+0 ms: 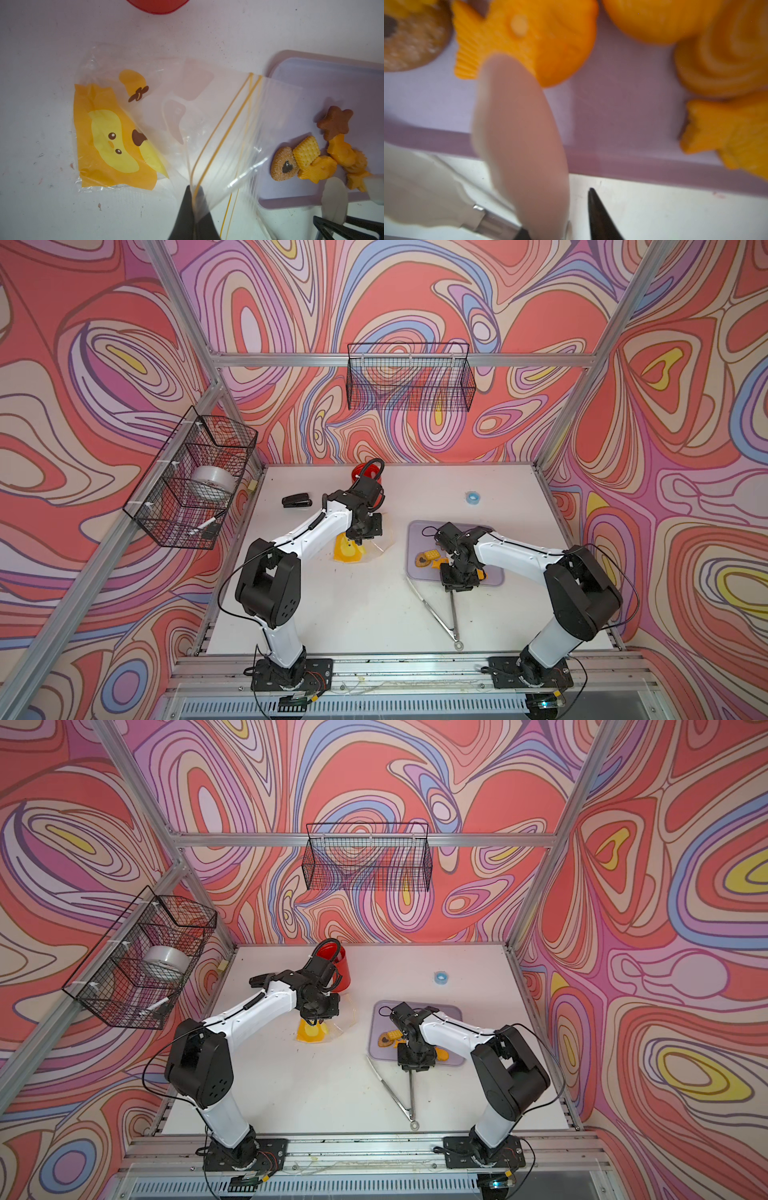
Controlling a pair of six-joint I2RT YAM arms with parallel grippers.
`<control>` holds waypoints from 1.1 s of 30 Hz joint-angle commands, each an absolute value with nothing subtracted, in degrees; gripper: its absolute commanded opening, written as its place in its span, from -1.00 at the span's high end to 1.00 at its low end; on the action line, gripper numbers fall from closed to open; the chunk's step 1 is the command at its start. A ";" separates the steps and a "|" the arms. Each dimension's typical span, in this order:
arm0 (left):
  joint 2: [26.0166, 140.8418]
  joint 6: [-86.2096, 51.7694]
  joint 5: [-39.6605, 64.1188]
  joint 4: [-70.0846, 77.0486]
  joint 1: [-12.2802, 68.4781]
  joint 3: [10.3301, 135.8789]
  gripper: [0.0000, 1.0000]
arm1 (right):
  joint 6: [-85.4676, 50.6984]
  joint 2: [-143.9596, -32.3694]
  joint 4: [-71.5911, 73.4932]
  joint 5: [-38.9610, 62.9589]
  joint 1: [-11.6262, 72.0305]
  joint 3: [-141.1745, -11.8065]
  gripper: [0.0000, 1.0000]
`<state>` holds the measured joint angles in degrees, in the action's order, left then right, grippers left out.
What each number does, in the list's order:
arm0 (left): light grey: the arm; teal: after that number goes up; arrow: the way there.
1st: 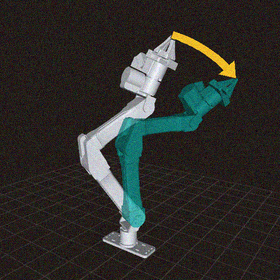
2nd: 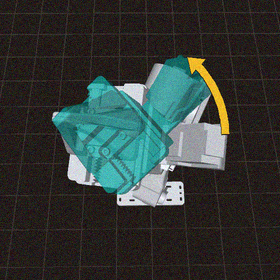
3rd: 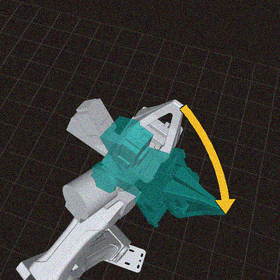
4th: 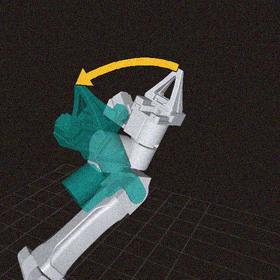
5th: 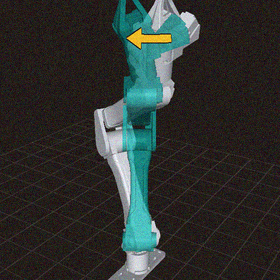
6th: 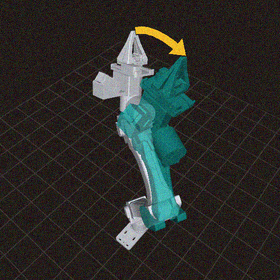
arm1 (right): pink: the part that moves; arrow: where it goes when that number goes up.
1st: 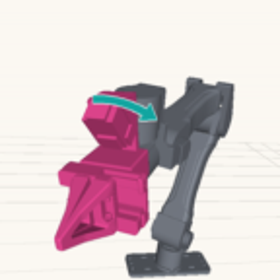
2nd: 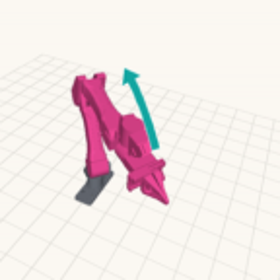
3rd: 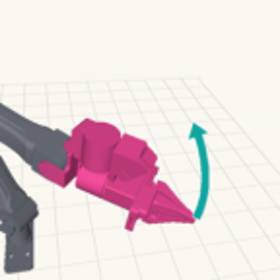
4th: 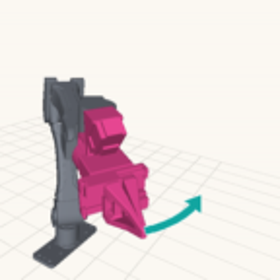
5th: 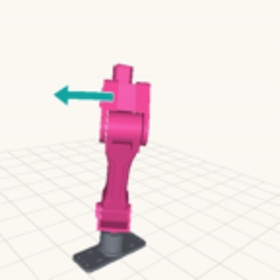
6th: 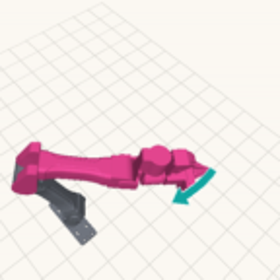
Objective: Put the cookies into a resealable bag to prevent moisture
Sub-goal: Move the clamp to the center of the board, then pick up the clamp from the center of the board.
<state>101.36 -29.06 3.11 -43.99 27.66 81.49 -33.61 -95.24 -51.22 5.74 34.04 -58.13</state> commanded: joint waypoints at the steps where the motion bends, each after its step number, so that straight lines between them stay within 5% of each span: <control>1: 100.47 -28.65 1.86 -45.71 27.23 82.18 1.00 | -32.01 -91.07 -49.90 3.95 33.87 -57.07 -0.13; 10: 100.02 -29.00 2.18 -45.29 27.24 81.67 1.00 | -31.27 -78.99 -53.83 7.23 40.98 -49.59 -0.96; 26: 98.54 -29.62 1.40 -45.36 27.18 79.43 1.00 | -42.34 -87.15 -41.20 -4.43 59.24 -42.00 -0.92; 29: 98.26 -29.44 1.06 -45.75 27.07 79.28 1.00 | -44.24 -87.91 -40.26 -6.16 59.43 -40.90 -0.80; 33: 98.35 -29.35 1.13 -45.87 27.00 79.33 1.00 | -44.91 -86.99 -40.26 -6.76 59.44 -39.49 -0.39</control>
<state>100.38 -29.02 2.28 -44.03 27.53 79.96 -43.18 -84.95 -42.63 -4.03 59.40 -43.05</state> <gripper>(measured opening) 0.055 0.717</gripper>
